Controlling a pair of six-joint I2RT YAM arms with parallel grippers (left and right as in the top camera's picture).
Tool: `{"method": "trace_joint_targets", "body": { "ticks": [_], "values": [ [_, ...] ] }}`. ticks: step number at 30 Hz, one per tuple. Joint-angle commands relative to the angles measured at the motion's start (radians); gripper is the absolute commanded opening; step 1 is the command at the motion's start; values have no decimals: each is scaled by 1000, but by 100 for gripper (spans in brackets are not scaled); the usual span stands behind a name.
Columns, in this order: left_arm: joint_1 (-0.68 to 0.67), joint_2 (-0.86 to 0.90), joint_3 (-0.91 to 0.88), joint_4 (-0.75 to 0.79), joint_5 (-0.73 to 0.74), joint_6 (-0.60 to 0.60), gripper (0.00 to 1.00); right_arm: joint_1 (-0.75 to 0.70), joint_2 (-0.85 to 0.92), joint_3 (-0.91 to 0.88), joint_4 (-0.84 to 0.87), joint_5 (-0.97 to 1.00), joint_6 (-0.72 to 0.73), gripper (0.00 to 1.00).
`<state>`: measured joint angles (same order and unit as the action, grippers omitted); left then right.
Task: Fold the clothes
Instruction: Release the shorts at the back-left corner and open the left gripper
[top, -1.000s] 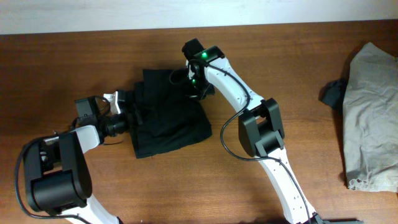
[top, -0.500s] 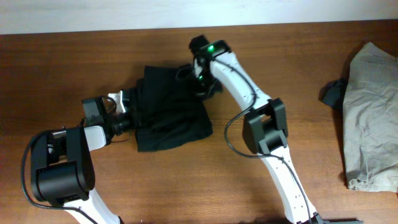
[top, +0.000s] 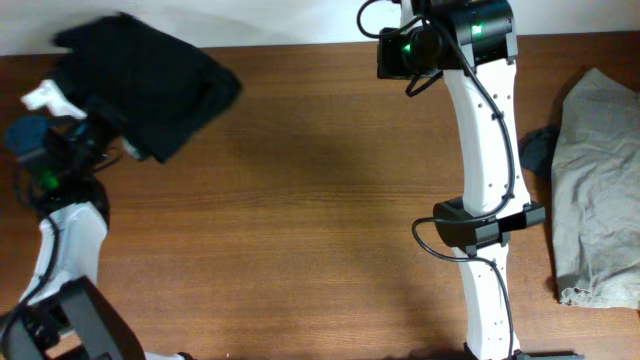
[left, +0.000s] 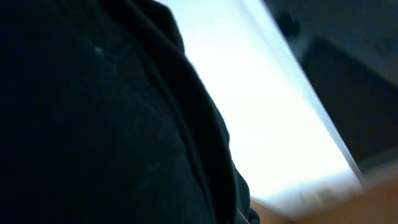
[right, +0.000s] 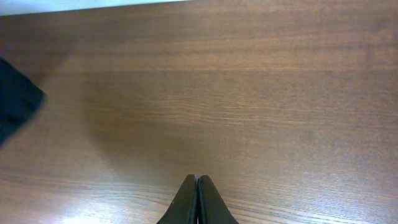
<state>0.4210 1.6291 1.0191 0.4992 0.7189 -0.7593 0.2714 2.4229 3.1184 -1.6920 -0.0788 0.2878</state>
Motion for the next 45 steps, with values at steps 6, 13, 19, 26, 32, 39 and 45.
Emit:
{"method": "trace_joint_targets", "body": {
  "ticks": [6, 13, 19, 26, 32, 39, 45],
  "values": [
    [40, -15, 20, 14, -607, -71, 0, 5, 16, -5, 1, 12, -3, 4],
    [60, 144, 24, 154, -650, -179, 0, 5, 16, -5, 5, 12, -3, 4],
    [94, 372, 179, 225, -410, -179, 0, 5, 16, -5, 7, 13, -2, 4],
    [97, 596, 336, 157, -236, -179, 0, 5, 16, -5, 12, 13, -2, 4],
    [100, 602, 336, 16, -273, -142, 0, 5, 16, -5, 14, 12, -2, 4],
    [100, 602, 337, -3, -346, -195, 0, 5, 16, -5, 12, 13, -2, 4],
    [98, 601, 337, -14, -470, -266, 0, 5, 16, -5, 9, 13, -2, 4]
  ]
}}
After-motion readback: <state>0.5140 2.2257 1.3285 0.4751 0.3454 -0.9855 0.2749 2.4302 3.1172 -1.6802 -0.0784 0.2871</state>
